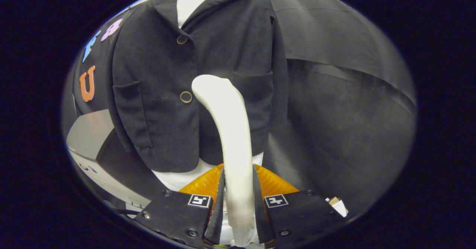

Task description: Iron the clothes twice with a garment steamer, once on the left side and once on the right side.

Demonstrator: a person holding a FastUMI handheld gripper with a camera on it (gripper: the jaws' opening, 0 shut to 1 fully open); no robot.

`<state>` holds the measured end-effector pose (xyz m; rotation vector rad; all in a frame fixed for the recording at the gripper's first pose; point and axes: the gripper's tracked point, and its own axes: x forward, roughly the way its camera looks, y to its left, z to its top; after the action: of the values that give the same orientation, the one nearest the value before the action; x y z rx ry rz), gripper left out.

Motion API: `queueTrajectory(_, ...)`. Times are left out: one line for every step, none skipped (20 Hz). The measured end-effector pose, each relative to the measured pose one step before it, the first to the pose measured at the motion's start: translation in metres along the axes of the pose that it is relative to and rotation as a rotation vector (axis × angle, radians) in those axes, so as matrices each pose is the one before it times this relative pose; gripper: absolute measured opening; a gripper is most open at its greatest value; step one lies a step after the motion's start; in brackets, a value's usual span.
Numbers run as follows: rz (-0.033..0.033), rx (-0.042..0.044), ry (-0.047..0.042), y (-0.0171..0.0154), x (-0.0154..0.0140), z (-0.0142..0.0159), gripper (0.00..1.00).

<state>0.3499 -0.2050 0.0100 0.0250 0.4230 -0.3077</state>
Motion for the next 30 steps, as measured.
queueTrajectory(0.00548, -0.00167, 0.00905, -0.00021, 0.00346, -0.00483, 0.39)
queueTrajectory(0.00633, -0.00296, 0.00792, -0.00037, 0.00373, -0.00344, 0.39)
queueTrajectory(0.00680, -0.00526, 0.00817, -0.00159, 0.00146, -0.00487, 0.40)
queueTrajectory(0.00836, -0.00343, 0.00898, -0.00174, 0.00215, -0.00443, 0.40)
queueTrajectory(0.00889, -0.00067, 0.00880, -0.00051, 0.00213, -0.00428, 0.40)
queueTrajectory(0.01037, 0.00006, 0.00801, -0.00078, 0.00220, -0.00519, 0.40)
queueTrajectory(0.01343, -0.00431, 0.00865, 0.00020, 0.00199, -0.00472, 0.40)
queueTrajectory(0.01517, -0.00567, 0.01235, -0.00061, 0.00179, -0.00481, 0.40)
queueTrajectory(0.01770, 0.00249, 0.01244, 0.00142, 0.00267, -0.00456, 0.40)
queueTrajectory(0.01895, 0.00886, 0.00642, 0.00162, 0.00105, -0.00191, 0.40)
queueTrajectory(0.01784, 0.01061, 0.00884, 0.00221, 0.00302, -0.00714, 0.40)
queueTrajectory(0.01609, 0.01701, 0.00998, 0.00269, 0.00136, -0.00575, 0.40)
queueTrajectory(0.01106, 0.01401, 0.00909, 0.00044, -0.00036, -0.00773, 0.40)
queueTrajectory(0.00367, 0.00549, 0.00703, -0.00060, 0.00022, -0.00453, 0.40)
queueTrajectory(-0.00056, 0.01028, 0.00220, -0.00185, -0.00070, -0.00592, 0.40)
queueTrajectory(-0.00006, 0.01145, -0.00066, -0.00105, -0.00254, -0.00572, 0.40)
queueTrajectory(-0.00011, 0.00640, -0.00322, -0.00575, -0.01221, -0.01165, 0.40)
queueTrajectory(-0.00507, 0.00547, -0.00733, -0.00390, -0.01179, -0.00720, 0.39)
queueTrajectory(-0.01026, 0.00353, -0.00889, -0.00289, -0.01096, -0.00726, 0.39)
queueTrajectory(-0.01197, 0.00344, -0.01177, -0.00054, -0.01333, -0.00610, 0.40)
queueTrajectory(-0.01366, 0.00519, -0.01167, 0.00213, -0.01606, -0.00765, 0.40)
queueTrajectory(-0.00983, 0.00670, -0.01034, 0.00287, -0.01700, -0.00858, 0.40)
queueTrajectory(-0.00933, 0.00636, -0.01297, 0.00349, -0.01822, -0.01032, 0.40)
queueTrajectory(-0.00968, 0.00020, -0.01045, 0.00652, -0.01811, -0.01037, 0.40)
queueTrajectory(-0.00788, -0.00370, -0.00991, 0.00717, -0.01873, -0.01231, 0.39)
queueTrajectory(-0.00435, -0.00629, -0.00843, 0.01149, -0.01927, -0.01098, 0.40)
queueTrajectory(-0.00248, -0.00261, -0.00115, 0.00937, -0.01622, -0.01210, 0.40)
queueTrajectory(0.00456, 0.00365, 0.00000, 0.01241, -0.01668, -0.01004, 0.40)
queueTrajectory(0.00893, 0.00008, 0.00523, 0.01088, -0.01705, -0.01019, 0.40)
queueTrajectory(0.01066, -0.01079, 0.00935, 0.01227, -0.02085, -0.01155, 0.40)
